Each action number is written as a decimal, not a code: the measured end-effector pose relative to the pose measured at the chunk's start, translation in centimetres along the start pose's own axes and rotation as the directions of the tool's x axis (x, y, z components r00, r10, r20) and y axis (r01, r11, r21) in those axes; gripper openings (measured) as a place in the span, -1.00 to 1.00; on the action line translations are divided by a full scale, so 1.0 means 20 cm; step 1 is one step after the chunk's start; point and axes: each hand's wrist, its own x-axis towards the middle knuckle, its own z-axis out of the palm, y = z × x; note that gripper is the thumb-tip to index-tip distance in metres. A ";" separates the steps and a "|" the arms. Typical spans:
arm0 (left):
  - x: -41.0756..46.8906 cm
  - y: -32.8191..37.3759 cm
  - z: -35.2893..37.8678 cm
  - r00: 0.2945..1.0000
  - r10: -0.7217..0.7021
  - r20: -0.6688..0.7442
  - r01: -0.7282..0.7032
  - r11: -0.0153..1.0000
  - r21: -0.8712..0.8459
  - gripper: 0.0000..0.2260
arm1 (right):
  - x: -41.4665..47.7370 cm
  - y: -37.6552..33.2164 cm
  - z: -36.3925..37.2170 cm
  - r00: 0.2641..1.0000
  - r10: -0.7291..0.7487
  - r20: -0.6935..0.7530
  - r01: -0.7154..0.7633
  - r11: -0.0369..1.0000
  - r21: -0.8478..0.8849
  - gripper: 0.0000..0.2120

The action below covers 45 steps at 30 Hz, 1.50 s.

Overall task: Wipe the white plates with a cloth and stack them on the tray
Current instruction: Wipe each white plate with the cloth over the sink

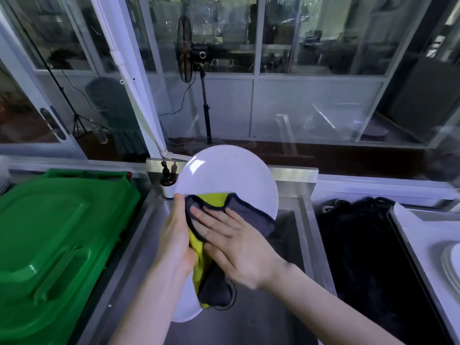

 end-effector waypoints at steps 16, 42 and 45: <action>0.07 0.02 -0.08 0.990 0.069 -0.123 -0.081 0.992 -0.093 -0.61 | 0.01 0.26 -0.04 0.893 0.414 -0.177 -0.420 0.908 0.008 -0.48; -0.02 -0.13 -0.06 0.986 0.066 0.155 -0.127 0.897 0.423 -0.60 | 0.18 0.34 -0.31 0.942 0.309 -0.128 -0.305 0.951 0.047 -0.56; 0.00 -0.12 -0.07 0.988 0.101 0.119 -0.140 0.909 0.393 -0.66 | 0.15 0.40 -0.33 0.910 0.409 -0.064 -0.373 0.877 0.302 -0.74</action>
